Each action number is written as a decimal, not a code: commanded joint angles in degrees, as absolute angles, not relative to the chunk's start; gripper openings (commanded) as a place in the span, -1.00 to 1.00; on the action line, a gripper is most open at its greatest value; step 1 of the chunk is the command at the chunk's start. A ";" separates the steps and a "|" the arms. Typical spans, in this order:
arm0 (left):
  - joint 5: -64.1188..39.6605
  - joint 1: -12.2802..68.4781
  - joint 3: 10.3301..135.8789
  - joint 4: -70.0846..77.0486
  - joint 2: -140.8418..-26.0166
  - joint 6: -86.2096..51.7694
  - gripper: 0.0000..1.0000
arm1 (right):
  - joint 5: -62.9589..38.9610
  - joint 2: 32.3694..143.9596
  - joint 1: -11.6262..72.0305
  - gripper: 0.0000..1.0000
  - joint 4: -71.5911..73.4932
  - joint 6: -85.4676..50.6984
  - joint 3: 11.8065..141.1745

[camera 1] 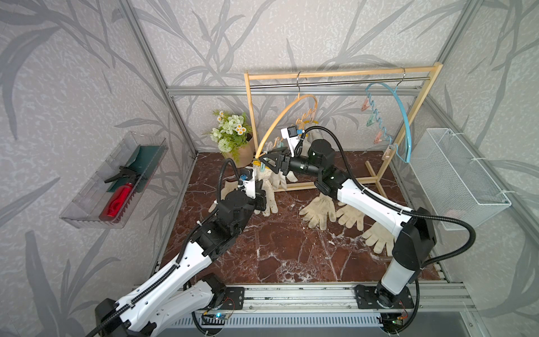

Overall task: Clip the gloves onto a hanger to dry
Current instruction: Clamp the glove onto the hanger.

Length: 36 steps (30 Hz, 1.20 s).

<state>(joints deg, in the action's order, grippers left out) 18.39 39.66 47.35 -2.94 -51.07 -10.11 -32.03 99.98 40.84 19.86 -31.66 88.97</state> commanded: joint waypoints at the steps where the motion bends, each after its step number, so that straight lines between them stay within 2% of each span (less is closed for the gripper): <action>1: 19.88 39.76 46.47 -2.49 -49.95 -11.05 -0.67 | -30.87 95.79 40.43 0.24 19.06 -29.53 88.01; 3: 19.59 39.74 46.51 -3.21 -49.44 -11.56 -0.54 | -30.37 95.05 40.40 0.26 18.16 -28.61 87.32; 5: 19.49 39.81 46.86 -4.37 -48.70 -12.17 -0.31 | -29.69 93.74 40.34 0.31 16.77 -27.07 86.40; 12: 18.72 39.76 50.23 -9.59 -47.64 -13.81 0.12 | -24.20 87.91 39.09 0.44 12.93 -23.44 81.15; 17: 19.27 39.73 57.99 -17.27 -48.73 -16.10 0.16 | -19.68 82.10 37.76 0.46 8.19 -20.51 77.36; 23: 15.73 39.95 70.66 -23.40 -52.59 -18.07 0.17 | -9.31 72.73 36.35 0.47 -2.89 -12.64 76.28; 30: 9.24 40.93 80.71 -23.42 -59.83 -18.42 0.15 | 1.48 66.41 34.13 0.52 -16.61 -4.44 82.11; 36: 6.67 41.49 85.05 -21.81 -64.66 -17.28 0.15 | 9.24 63.79 27.73 0.57 -25.41 -1.36 88.94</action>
<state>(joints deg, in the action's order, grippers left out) 9.17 41.19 82.61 -21.58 -63.66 -17.67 3.22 65.47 29.89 -18.90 -4.62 86.41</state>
